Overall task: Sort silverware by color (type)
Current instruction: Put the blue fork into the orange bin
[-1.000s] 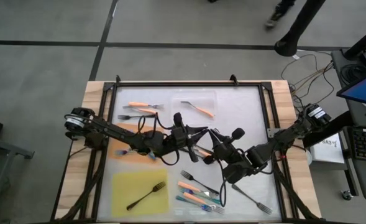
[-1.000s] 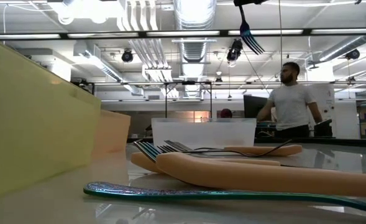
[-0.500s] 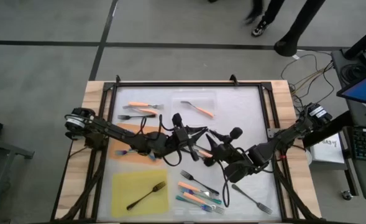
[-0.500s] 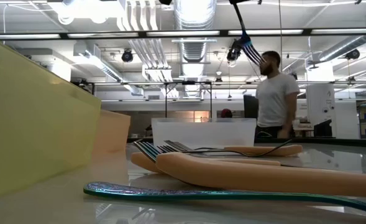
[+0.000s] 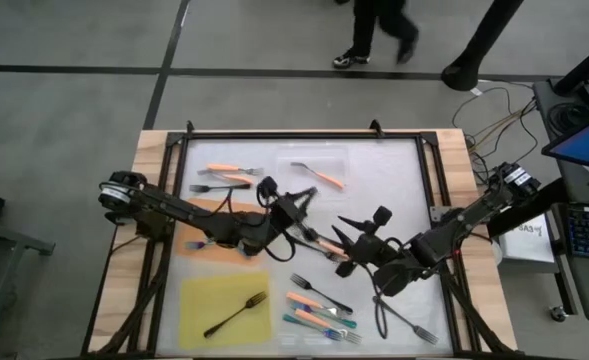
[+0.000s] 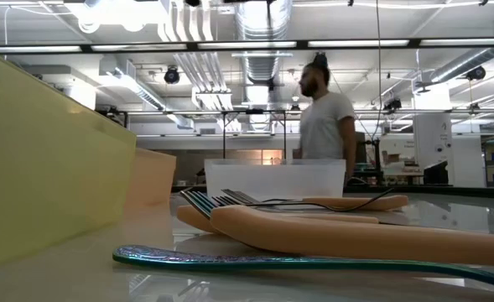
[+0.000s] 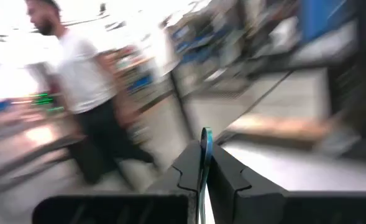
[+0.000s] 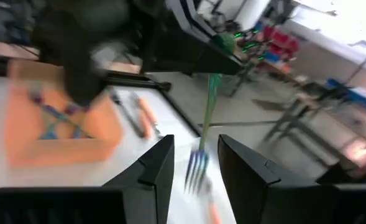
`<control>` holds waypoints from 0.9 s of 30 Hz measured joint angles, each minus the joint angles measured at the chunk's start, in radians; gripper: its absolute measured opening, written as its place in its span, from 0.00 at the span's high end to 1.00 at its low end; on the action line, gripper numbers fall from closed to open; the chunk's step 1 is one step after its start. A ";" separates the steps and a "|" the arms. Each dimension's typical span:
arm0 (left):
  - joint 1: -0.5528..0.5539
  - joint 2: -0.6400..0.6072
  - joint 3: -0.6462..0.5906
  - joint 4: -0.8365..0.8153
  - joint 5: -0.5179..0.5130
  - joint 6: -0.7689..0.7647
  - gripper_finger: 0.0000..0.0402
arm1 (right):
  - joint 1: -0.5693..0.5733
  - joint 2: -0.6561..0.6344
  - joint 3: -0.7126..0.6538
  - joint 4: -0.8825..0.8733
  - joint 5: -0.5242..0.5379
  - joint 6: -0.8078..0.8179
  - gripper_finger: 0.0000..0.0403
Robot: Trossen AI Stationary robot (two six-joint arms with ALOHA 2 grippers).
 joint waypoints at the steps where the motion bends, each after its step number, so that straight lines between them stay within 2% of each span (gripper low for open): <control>1: -0.004 -0.013 0.000 -0.062 -0.059 0.014 1.00 | 0.004 -0.011 0.000 -0.028 -0.019 0.038 0.71; 4: -0.026 -0.064 0.000 -0.311 -0.217 0.005 1.00 | 0.017 -0.044 0.000 -0.150 -0.068 0.190 0.71; 7: -0.055 -0.131 0.000 -0.642 -0.284 -0.154 1.00 | 0.020 -0.070 0.000 -0.310 -0.119 0.380 0.71; 9: -0.069 -0.181 0.001 -0.893 -0.255 -0.357 1.00 | 0.020 -0.078 0.000 -0.419 -0.146 0.502 0.71; 13: -0.071 -0.255 -0.005 -1.348 -0.130 -0.869 1.00 | 0.020 -0.073 0.000 -0.599 -0.161 0.682 0.71; 16: -0.071 -0.272 -0.015 -1.613 -0.095 -1.101 1.00 | 0.015 -0.062 0.000 -0.673 -0.160 0.753 0.71; 19: -0.071 -0.277 -0.017 -1.739 0.020 -1.172 1.00 | 0.009 -0.051 0.000 -0.683 -0.163 0.769 0.71; 22: -0.071 -0.277 -0.016 -1.760 0.137 -1.106 1.00 | 0.008 -0.040 0.000 -0.682 -0.160 0.771 0.71; 27: -0.073 -0.275 0.010 -1.779 0.218 -1.023 1.00 | 0.008 -0.026 -0.001 -0.681 -0.160 0.777 0.71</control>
